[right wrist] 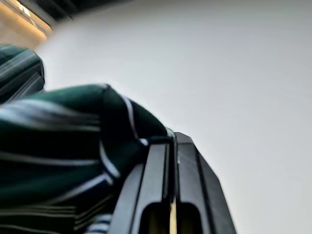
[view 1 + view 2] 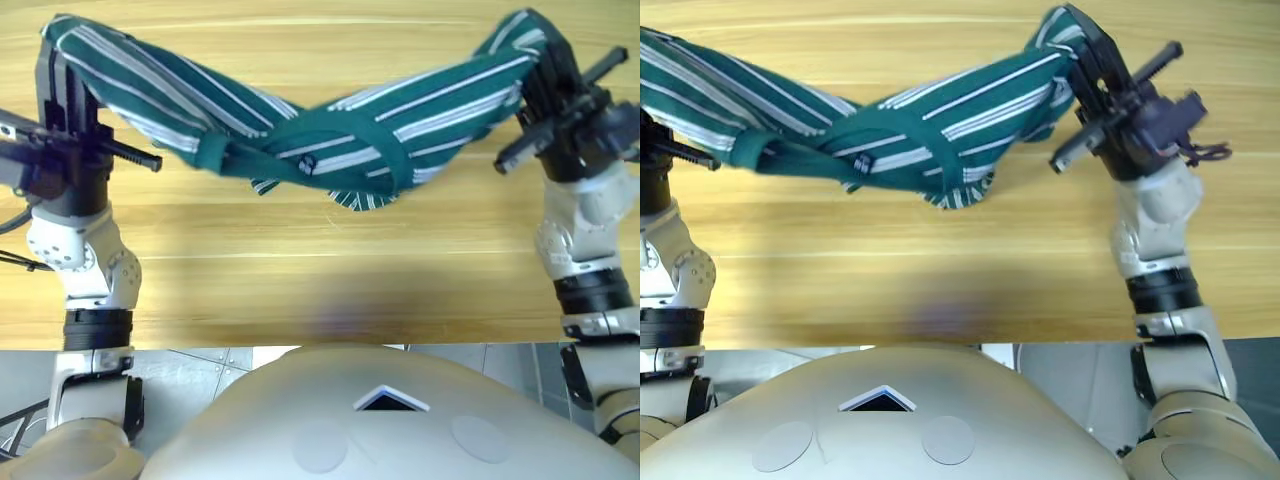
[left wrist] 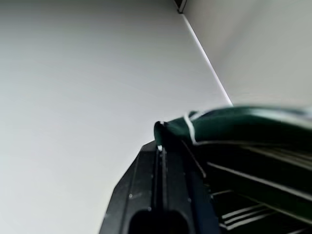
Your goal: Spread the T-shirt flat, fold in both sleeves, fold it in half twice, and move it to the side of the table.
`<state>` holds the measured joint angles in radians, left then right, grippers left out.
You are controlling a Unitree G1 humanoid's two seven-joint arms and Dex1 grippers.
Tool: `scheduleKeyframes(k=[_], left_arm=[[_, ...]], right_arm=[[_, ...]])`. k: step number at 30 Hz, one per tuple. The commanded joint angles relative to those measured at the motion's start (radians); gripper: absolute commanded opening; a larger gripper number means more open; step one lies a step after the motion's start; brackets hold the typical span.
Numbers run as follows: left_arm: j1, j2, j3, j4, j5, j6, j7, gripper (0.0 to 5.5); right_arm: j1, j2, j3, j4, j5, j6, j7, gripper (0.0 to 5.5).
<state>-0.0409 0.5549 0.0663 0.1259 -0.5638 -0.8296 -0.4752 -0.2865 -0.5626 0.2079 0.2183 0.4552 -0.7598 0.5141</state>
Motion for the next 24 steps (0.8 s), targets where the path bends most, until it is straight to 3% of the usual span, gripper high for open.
scheduleKeyframes(k=[1, 4, 7, 10, 13, 17, 20, 22, 24], left_arm=[[-0.238, -0.036, 0.032, 0.319, 0.189, 0.109, 0.099, 0.00], [-0.552, -0.030, -0.016, 0.692, 0.428, 0.202, 0.307, 0.00], [-0.931, -0.046, -0.110, 1.013, 0.632, 0.397, 0.578, 0.00], [-1.149, -0.091, -0.107, 1.137, 0.668, 0.491, 0.667, 0.00], [-1.227, -0.089, -0.069, 1.154, 0.668, 0.420, 0.713, 0.00], [-1.080, -0.050, -0.140, 1.158, 0.784, 0.275, 0.751, 0.00], [-0.839, -0.028, -0.185, 1.133, 0.842, 0.140, 0.717, 0.00], [-0.632, -0.019, -0.263, 1.093, 0.899, 0.022, 0.625, 0.00], [-0.356, -0.005, -0.379, 1.011, 0.923, -0.159, 0.416, 0.00]], right_arm=[[-0.210, 0.100, -0.009, 0.322, -0.271, 0.048, -0.115, 0.02], [-0.490, 0.159, 0.017, 0.686, -0.519, 0.137, -0.420, 0.02], [-0.795, 0.205, -0.001, 0.954, -0.620, 0.306, -0.752, 0.02], [-0.968, 0.217, -0.056, 1.050, -0.626, 0.371, -0.931, 0.02], [-1.028, 0.202, -0.084, 1.064, -0.642, 0.308, -1.034, 0.02], [-0.895, 0.171, -0.048, 1.063, -0.708, 0.169, -0.935, 0.02], [-0.658, 0.106, -0.014, 1.020, -0.739, 0.032, -0.796, 0.02], [-0.426, 0.037, 0.048, 0.909, -0.707, -0.148, -0.546, 0.02], [-0.101, -0.104, 0.189, 0.638, -0.560, -0.290, -0.237, 0.02]])
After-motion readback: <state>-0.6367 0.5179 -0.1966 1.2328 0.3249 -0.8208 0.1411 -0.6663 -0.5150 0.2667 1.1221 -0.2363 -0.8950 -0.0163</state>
